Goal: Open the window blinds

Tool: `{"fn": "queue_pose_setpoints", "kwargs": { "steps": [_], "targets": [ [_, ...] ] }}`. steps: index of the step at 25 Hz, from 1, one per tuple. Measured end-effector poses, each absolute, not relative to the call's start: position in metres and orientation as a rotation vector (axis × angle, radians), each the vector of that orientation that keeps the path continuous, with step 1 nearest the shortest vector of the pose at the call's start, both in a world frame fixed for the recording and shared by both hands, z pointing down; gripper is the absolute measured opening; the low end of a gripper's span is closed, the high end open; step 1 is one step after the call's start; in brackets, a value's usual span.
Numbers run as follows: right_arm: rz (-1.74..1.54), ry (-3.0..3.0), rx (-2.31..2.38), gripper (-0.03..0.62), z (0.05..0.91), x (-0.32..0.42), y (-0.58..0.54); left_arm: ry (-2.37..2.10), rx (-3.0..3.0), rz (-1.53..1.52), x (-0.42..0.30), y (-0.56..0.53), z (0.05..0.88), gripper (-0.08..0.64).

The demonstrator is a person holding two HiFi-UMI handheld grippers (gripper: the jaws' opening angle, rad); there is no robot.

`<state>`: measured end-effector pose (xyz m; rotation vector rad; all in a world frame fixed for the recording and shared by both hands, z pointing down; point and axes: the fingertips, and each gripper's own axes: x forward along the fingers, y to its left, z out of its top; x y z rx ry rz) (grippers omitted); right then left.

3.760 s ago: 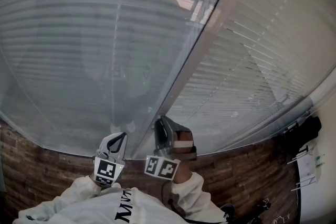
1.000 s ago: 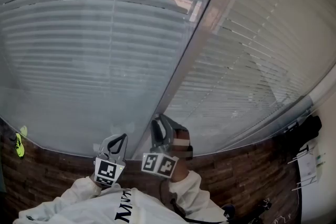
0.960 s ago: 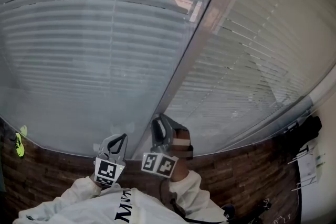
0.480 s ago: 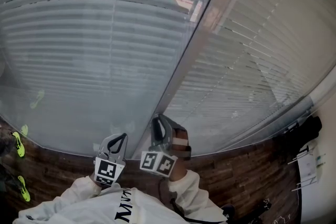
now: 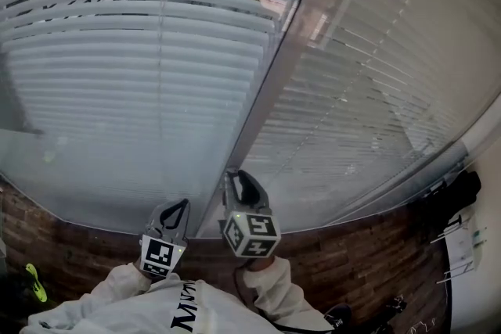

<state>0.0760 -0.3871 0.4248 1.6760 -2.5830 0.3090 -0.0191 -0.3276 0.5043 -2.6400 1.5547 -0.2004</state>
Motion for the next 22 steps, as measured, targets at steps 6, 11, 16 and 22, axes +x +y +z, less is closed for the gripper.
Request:
{"fn": "queue_pose_setpoints", "kwargs": {
  "steps": [6, 11, 16, 22],
  "targets": [
    [1.158, -2.814, 1.753, 0.127, 0.431, 0.084, -0.388, 1.564, -2.625, -0.205, -0.018, -0.323, 0.505, 0.000],
    [1.511, -2.879, 1.706, 0.127, 0.423, 0.084, -0.393, 1.588, -2.591, -0.210, -0.021, -0.323, 0.491, 0.000],
    [1.696, -2.919, 1.577, 0.127, 0.435, 0.089, -0.395, 1.634, -2.567, -0.237, -0.016, -0.313, 0.505, 0.000],
    [1.496, -3.024, 1.433, 0.127, 0.450, 0.090, -0.347, 1.714, -2.533, -0.356, -0.031, -0.274, 0.532, 0.000]
  ]
}}
